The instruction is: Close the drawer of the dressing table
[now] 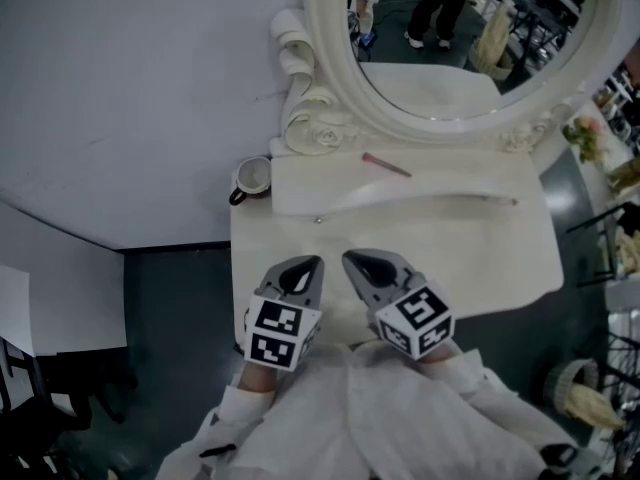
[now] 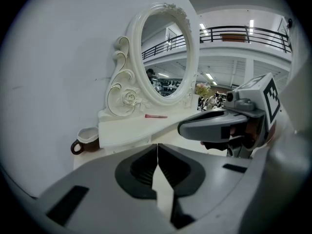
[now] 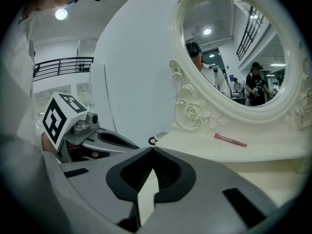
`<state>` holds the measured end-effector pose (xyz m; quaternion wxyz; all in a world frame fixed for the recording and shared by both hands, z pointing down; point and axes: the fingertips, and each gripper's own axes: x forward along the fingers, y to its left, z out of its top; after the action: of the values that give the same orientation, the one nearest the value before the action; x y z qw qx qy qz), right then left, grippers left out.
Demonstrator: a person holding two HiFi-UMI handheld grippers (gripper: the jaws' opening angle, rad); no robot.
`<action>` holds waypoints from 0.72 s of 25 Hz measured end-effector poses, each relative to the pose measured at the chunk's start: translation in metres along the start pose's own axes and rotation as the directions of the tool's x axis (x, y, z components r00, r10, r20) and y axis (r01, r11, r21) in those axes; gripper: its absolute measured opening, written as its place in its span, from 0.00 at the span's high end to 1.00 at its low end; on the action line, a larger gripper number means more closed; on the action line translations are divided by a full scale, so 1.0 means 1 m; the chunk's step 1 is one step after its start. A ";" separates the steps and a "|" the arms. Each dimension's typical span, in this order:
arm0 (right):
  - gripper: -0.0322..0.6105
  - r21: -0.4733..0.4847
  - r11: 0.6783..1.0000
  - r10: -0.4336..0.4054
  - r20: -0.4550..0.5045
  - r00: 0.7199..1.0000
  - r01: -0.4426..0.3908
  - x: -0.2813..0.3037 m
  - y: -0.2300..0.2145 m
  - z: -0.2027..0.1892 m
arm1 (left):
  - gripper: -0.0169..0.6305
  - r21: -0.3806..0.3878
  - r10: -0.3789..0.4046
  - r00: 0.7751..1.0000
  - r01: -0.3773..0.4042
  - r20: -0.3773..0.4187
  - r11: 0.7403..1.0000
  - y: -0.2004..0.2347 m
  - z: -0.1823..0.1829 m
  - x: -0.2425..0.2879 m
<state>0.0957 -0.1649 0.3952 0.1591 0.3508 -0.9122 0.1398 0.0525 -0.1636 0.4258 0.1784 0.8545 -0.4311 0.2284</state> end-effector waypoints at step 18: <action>0.94 0.010 1.000 -0.009 -0.024 1.000 0.010 0.000 -0.003 -0.006 | 0.96 -0.014 -0.008 1.000 0.008 -0.012 1.000 0.001 -0.005 0.004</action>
<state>0.0994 -0.1649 0.4011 0.1688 0.3542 -0.9079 0.1477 0.0526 -0.1634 0.4323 0.1880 0.8536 -0.4280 0.2299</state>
